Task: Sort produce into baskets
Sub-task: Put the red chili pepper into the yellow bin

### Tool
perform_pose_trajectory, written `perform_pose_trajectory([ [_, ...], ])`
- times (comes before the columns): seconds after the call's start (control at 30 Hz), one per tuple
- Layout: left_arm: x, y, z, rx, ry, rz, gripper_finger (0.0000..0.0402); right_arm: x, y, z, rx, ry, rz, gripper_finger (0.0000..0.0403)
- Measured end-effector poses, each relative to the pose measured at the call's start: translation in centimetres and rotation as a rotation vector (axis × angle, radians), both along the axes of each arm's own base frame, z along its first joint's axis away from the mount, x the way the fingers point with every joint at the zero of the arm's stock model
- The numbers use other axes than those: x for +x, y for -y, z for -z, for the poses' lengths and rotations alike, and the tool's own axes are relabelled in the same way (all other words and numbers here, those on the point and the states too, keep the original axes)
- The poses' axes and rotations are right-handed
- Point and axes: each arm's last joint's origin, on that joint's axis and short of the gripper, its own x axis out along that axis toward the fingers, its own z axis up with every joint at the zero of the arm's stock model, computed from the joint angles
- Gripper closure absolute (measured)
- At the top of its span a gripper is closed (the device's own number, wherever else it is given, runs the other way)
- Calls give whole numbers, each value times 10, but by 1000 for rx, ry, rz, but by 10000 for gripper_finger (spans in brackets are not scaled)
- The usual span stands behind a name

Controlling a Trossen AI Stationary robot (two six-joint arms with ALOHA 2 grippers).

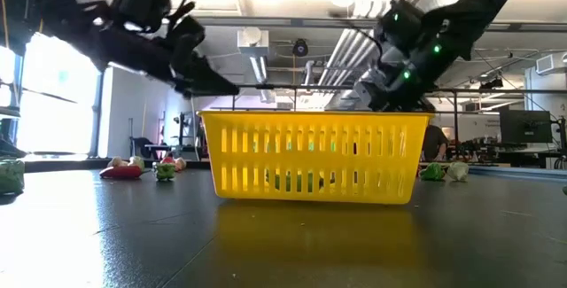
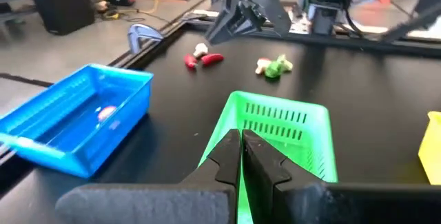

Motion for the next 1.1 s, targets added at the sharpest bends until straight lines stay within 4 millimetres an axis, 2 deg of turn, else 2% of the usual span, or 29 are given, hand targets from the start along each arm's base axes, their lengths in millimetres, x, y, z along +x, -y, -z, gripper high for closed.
perform_pose_trajectory([
  [0.13, -11, -5, 8, -14, 31, -59, 401, -15, 23, 4, 134, 76, 168, 288],
  [0.27, -16, -10, 10, -17, 36, -100, 401, -26, 42, 7, 194, 152, 315, 252],
  [0.5, -16, -12, 10, -14, 36, -113, 401, -33, 60, 24, 285, 192, 459, 214],
  [0.73, -16, -13, 10, -6, 32, -114, 401, -19, 74, 32, 314, 142, 452, 212],
  [0.9, -17, -13, 11, -12, 29, -115, 401, -8, 85, 42, 359, -13, 493, 212],
  [1.1, -17, -12, 13, -31, 8, -119, 401, 5, 96, 41, 337, -126, 482, 212],
])
